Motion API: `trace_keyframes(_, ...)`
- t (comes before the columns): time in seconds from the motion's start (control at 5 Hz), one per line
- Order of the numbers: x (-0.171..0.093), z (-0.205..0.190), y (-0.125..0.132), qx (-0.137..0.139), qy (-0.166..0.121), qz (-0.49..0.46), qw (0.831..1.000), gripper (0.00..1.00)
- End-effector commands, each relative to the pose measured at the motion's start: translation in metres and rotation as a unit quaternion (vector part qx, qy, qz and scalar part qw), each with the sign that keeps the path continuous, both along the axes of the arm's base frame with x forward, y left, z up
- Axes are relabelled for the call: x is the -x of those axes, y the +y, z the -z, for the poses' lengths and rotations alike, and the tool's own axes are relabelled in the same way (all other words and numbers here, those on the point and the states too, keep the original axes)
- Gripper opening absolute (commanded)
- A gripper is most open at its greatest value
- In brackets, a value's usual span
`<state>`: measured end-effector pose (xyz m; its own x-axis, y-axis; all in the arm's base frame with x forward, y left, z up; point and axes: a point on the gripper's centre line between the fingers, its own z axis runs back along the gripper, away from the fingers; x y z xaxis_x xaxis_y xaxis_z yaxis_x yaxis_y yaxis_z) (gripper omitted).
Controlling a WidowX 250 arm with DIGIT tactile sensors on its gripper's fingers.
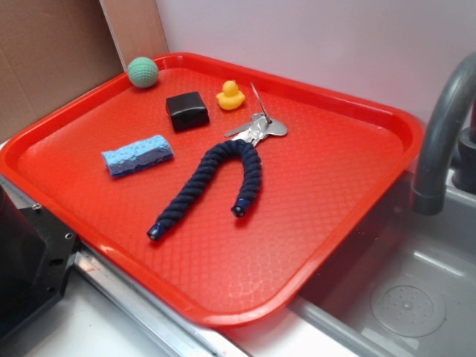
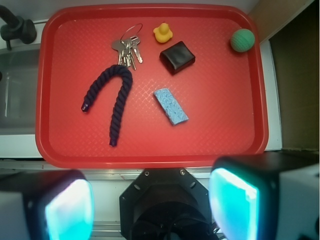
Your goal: Grab the silver keys.
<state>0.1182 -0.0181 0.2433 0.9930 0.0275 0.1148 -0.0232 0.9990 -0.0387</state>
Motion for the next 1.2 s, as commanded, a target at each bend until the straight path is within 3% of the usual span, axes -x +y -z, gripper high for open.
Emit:
trace_keyframes(0.0,0.0,0.0,0.0,0.0,0.0,0.0,1.0,1.0)
trace_keyframes(0.2,-0.048,0.026,-0.001,0.03,-0.064,-0.075,0.995,1.0)
trace_keyframes(0.4,-0.086,0.048,0.007,0.056,-0.067,-0.18,0.98,1.0)
trace_keyframes(0.6,-0.09,0.066,0.019,0.099,-0.031,-0.262,0.959,1.0)
trace_keyframes(1.0,-0.09,0.066,0.019,0.099,-0.031,-0.262,0.959,1.0)
